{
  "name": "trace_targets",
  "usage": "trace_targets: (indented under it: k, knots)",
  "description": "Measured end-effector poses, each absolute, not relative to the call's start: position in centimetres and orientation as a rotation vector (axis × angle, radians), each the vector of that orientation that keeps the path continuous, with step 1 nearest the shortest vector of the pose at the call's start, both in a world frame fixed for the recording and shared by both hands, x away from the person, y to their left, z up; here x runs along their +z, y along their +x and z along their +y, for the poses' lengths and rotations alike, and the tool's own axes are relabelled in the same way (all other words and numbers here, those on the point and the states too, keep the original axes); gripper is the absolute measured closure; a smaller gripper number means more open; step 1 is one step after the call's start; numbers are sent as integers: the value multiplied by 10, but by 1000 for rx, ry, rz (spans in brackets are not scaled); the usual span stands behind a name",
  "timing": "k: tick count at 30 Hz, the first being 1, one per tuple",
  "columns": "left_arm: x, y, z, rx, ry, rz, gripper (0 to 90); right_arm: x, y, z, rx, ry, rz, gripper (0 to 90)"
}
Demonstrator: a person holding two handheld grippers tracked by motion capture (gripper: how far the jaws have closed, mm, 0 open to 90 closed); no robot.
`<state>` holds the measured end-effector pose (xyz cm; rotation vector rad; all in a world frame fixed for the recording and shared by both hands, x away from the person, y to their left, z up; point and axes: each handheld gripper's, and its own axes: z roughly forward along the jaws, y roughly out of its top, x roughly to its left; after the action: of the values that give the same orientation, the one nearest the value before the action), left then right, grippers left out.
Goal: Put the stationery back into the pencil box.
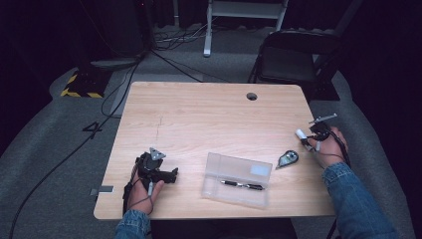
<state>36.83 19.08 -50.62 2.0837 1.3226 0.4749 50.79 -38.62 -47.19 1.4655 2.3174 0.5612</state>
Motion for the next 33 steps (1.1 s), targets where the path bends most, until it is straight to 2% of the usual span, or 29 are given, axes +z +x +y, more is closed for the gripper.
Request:
trace_targets:
  k: [16,24,33]
  knots:
    - [-506,368,191,474,2084,1322,1,-460,502,-382,607,1428,2340,707]
    - [-506,368,191,474,2083,1322,1,-437,490,-371,687,1341,2348,707]
    - [-506,369,191,472,2087,1323,1,-403,468,-337,797,1164,2407,707]
